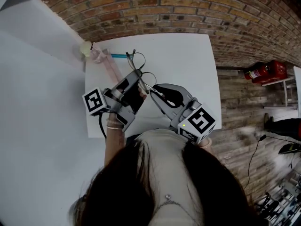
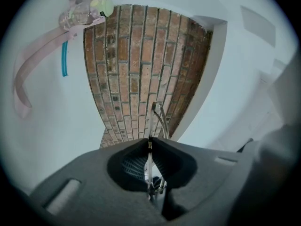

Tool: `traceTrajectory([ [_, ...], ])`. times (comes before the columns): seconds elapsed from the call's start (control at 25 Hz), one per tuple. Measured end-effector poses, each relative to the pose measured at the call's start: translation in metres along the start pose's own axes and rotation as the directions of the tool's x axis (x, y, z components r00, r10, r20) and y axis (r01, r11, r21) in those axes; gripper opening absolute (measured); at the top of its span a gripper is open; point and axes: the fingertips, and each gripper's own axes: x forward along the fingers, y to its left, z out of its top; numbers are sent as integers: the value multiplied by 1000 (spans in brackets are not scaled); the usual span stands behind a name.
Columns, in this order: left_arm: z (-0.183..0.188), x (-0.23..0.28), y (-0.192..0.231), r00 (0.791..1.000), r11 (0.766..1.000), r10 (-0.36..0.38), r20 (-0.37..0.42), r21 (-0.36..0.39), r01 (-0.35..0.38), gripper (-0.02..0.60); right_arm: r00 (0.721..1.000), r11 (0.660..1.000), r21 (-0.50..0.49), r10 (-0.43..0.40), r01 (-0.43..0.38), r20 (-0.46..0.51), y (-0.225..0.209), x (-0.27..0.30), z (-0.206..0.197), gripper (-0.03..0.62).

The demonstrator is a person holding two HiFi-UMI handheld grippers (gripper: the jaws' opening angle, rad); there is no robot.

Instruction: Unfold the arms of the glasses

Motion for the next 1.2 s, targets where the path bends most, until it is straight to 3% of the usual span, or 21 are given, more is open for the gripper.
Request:
traceTrajectory([
  [0.56, -2, 1, 2, 1000, 1000, 18, -3, 19, -18, 23, 1000, 999, -40, -7, 8, 20, 1, -5, 10, 31],
  [1.2, -5, 1, 9, 999, 998, 50, -16, 49, -49, 23, 997, 999, -18, -28, 29, 74, -2, -11, 27, 31],
])
